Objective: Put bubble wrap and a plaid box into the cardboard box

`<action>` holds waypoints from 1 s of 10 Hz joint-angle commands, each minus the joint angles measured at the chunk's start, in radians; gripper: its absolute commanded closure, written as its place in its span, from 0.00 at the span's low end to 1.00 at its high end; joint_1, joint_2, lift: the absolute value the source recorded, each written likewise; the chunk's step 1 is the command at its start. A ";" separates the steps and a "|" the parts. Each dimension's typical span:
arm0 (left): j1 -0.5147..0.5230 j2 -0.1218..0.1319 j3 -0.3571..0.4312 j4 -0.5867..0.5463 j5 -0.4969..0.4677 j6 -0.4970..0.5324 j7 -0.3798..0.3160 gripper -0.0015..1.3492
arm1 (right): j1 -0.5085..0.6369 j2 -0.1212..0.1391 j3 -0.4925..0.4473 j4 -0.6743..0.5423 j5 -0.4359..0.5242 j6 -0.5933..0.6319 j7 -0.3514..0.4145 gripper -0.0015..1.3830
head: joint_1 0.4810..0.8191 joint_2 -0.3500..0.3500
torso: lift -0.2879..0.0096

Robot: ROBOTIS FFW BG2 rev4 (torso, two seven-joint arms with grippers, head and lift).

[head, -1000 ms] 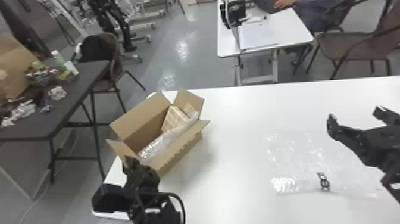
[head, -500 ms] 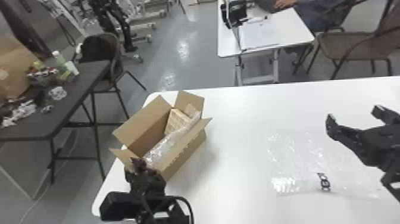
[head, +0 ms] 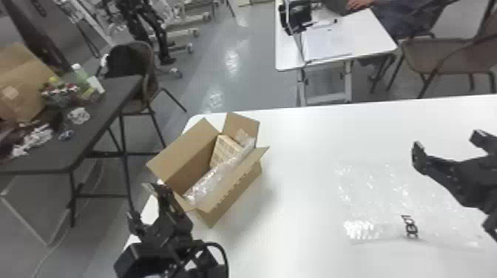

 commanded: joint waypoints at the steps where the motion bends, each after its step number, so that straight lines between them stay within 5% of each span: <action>1: 0.024 -0.041 0.141 -0.066 -0.204 0.035 -0.002 0.36 | 0.003 0.000 0.000 -0.002 0.002 -0.001 0.000 0.14 | 0.63 1.00 | 0.60; 3: 0.083 -0.041 0.187 -0.205 -0.299 0.097 -0.066 0.36 | 0.030 0.000 -0.008 -0.019 0.008 -0.001 -0.002 0.14 | 0.63 1.00 | 0.60; 7: 0.252 -0.041 -0.002 -0.349 -0.296 0.229 -0.201 0.36 | 0.194 0.002 -0.060 -0.116 0.032 -0.047 -0.075 0.14 | 0.63 0.96 | 0.60; 8: 0.281 -0.023 -0.051 -0.369 -0.259 0.281 -0.218 0.35 | 0.242 0.002 -0.071 -0.147 0.032 -0.048 -0.077 0.14 | 0.63 0.89 | 0.60; 10: 0.363 0.066 -0.120 -0.458 -0.222 0.465 -0.244 0.35 | 0.326 -0.003 -0.080 -0.197 0.037 -0.057 -0.077 0.14 | 0.63 0.79 | 0.60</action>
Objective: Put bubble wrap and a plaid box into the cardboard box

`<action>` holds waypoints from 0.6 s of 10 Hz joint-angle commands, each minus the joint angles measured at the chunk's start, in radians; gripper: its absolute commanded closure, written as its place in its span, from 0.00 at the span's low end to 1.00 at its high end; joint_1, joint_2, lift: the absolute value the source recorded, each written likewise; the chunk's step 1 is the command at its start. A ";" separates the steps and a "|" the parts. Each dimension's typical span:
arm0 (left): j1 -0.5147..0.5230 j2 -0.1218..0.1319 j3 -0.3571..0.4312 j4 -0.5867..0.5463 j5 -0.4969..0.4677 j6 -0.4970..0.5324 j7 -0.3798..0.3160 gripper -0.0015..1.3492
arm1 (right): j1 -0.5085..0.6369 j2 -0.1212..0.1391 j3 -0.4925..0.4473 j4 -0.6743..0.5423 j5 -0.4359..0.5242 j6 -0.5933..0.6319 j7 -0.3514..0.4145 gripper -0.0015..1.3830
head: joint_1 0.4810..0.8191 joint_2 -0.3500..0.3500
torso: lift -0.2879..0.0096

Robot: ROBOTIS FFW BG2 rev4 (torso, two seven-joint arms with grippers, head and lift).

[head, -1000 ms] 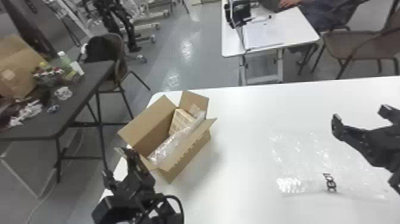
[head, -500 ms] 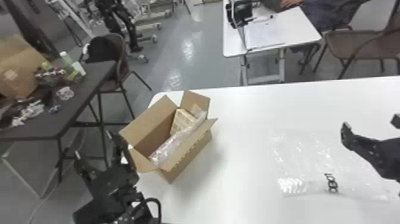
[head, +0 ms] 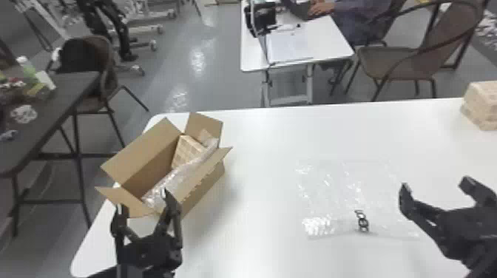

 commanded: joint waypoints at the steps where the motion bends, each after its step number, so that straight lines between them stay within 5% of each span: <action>1: 0.054 0.070 -0.038 -0.067 0.045 0.140 -0.008 0.35 | 0.061 -0.001 -0.014 -0.025 0.001 -0.009 0.002 0.14 | 0.63 0.76 | 0.60; 2: 0.077 0.107 -0.037 -0.122 0.059 0.262 -0.040 0.33 | 0.081 -0.003 -0.021 -0.033 0.006 -0.007 0.015 0.14 | 0.63 0.73 | 0.60; 4: 0.112 0.148 -0.057 -0.150 0.050 0.323 -0.063 0.28 | 0.124 -0.003 -0.040 -0.051 0.030 -0.001 0.051 0.14 | 0.63 0.70 | 0.60; 5: 0.129 0.142 -0.057 -0.150 0.041 0.323 -0.058 0.28 | 0.156 0.001 -0.044 -0.063 0.039 -0.001 0.049 0.14 | 0.63 0.69 | 0.60; 6: 0.141 0.105 -0.048 -0.150 0.011 0.314 -0.058 0.27 | 0.179 0.011 -0.046 -0.065 0.049 -0.010 0.049 0.14 | 0.63 0.68 | 0.60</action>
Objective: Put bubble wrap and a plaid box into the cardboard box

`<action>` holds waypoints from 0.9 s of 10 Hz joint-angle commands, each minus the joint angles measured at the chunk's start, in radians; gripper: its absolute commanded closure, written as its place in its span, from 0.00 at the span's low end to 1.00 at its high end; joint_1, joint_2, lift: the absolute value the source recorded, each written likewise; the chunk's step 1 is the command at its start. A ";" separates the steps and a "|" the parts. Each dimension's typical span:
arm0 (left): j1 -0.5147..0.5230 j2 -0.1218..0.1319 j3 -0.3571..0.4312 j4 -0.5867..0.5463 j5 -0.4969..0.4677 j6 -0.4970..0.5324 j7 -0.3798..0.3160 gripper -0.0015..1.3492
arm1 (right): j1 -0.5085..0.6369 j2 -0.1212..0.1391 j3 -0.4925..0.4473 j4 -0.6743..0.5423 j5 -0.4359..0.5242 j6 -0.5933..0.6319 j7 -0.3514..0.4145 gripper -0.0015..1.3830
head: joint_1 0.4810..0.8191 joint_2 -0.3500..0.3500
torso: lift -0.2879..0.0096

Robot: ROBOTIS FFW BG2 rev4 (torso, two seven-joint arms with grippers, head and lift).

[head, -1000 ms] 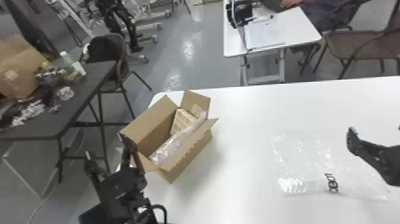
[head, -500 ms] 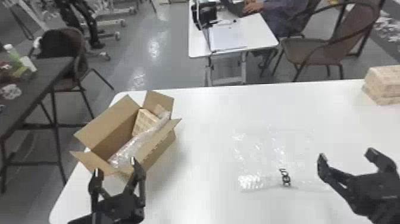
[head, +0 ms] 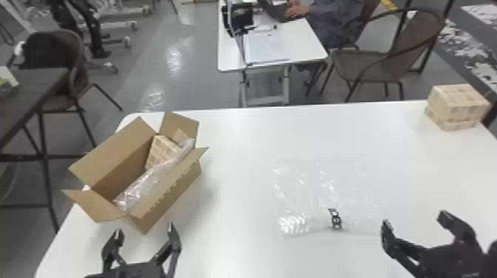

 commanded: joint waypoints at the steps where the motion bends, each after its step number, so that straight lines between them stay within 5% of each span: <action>1: 0.016 -0.054 0.014 0.000 -0.050 -0.015 -0.003 0.23 | 0.022 0.018 -0.008 -0.002 0.012 -0.019 0.000 0.14 | 0.63 0.67 | 0.60; 3: 0.030 -0.077 0.032 0.003 -0.056 -0.018 -0.047 0.23 | 0.039 0.027 -0.014 0.009 0.011 -0.046 0.000 0.14 | 0.63 0.67 | 0.60; 6: 0.031 -0.069 0.030 0.004 -0.043 -0.016 -0.046 0.19 | 0.048 0.055 -0.024 0.009 0.024 -0.056 0.000 0.14 | 0.63 0.67 | 0.60; 9: 0.027 -0.043 0.026 0.004 -0.023 -0.012 -0.046 0.15 | 0.048 0.056 -0.024 0.012 0.023 -0.059 0.000 0.14 | 0.63 0.67 | 0.60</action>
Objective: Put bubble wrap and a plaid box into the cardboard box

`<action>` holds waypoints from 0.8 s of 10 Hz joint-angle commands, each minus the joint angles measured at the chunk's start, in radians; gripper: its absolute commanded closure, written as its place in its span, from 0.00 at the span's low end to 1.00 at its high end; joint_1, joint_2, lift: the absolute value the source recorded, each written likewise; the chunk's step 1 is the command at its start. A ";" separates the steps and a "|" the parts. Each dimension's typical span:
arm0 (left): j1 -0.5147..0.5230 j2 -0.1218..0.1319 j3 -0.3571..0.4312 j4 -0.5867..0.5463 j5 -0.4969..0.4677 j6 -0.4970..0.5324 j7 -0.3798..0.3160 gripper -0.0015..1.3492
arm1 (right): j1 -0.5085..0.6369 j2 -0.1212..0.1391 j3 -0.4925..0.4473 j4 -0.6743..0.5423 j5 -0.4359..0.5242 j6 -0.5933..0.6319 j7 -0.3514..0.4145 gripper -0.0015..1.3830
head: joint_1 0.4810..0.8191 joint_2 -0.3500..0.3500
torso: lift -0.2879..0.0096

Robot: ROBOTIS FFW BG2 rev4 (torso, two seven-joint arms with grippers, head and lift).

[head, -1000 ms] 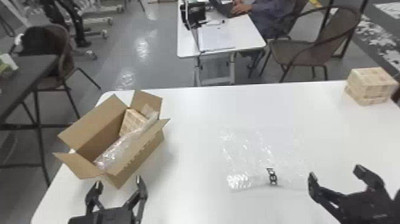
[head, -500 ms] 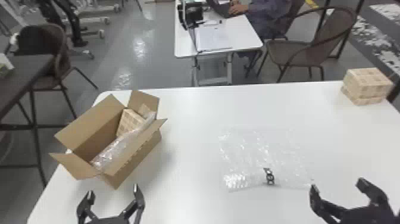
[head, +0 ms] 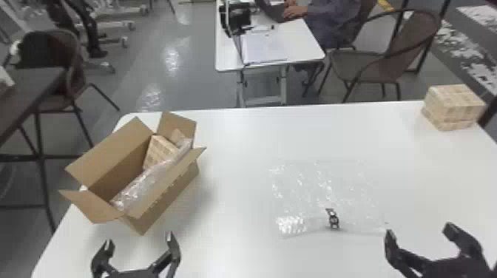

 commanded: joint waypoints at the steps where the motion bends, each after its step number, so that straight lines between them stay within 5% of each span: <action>1: 0.000 0.004 -0.002 0.000 0.003 -0.001 0.000 0.15 | 0.001 0.000 0.000 0.000 0.001 0.000 0.000 0.14 | 0.63 0.66 | 0.60; 8: -0.012 0.031 -0.002 0.006 0.018 -0.007 -0.012 0.08 | 0.000 0.009 0.000 0.000 0.015 -0.008 0.000 0.14 | 0.63 0.66 | 0.60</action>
